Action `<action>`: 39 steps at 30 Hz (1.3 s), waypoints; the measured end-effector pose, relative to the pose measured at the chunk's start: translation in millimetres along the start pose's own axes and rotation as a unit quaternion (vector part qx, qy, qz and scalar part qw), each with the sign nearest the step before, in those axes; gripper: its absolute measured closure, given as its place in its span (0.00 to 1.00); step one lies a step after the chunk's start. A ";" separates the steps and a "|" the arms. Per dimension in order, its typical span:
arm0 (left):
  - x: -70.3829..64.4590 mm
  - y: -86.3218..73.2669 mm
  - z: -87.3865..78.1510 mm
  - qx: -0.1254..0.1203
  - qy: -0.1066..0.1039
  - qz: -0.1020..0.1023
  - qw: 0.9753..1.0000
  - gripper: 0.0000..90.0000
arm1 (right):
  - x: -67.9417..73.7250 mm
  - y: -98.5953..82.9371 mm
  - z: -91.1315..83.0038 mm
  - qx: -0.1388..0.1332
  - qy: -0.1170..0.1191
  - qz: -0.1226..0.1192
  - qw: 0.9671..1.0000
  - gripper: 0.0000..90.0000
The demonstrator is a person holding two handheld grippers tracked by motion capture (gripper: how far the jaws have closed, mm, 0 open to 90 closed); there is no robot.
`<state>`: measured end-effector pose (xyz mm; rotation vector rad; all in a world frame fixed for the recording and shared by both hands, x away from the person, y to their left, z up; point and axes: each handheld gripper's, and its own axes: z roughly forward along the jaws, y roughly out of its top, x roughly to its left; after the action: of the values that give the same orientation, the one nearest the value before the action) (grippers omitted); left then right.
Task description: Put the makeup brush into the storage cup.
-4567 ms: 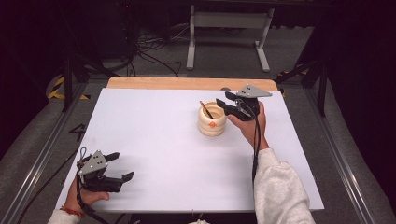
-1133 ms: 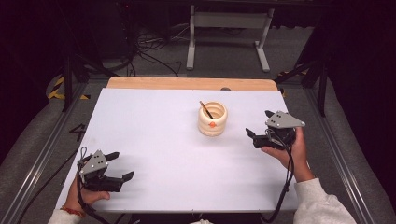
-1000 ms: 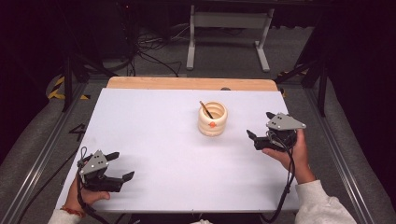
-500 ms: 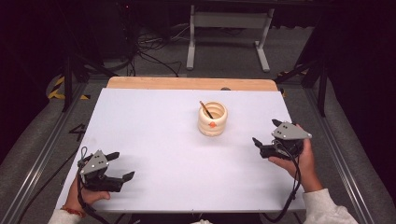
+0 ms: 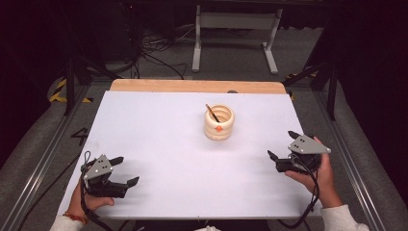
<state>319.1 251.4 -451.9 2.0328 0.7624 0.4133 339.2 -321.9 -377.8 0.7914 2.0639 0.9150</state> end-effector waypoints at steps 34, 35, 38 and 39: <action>1.4 2.8 3.8 0.000 0.001 0.001 1.000 0.10 | 2.7 -71.8 -25.0 0.016 -0.002 0.028 0.999 0.09; 0.7 3.2 4.7 0.000 -0.001 -0.001 1.000 0.10 | 2.7 -75.6 -27.3 0.014 0.000 0.035 0.999 0.09; 1.3 4.0 5.4 0.001 -0.003 -0.002 1.000 0.10 | 3.0 -82.2 -30.1 0.013 0.002 0.039 0.999 0.08; 1.5 4.5 5.6 0.000 -0.003 -0.001 1.000 0.10 | 3.0 -84.6 -31.1 0.012 0.002 0.041 0.999 0.08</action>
<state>324.9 247.0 -451.1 2.0320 0.7601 0.4058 292.7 -377.5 -431.5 0.8927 2.0621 0.9379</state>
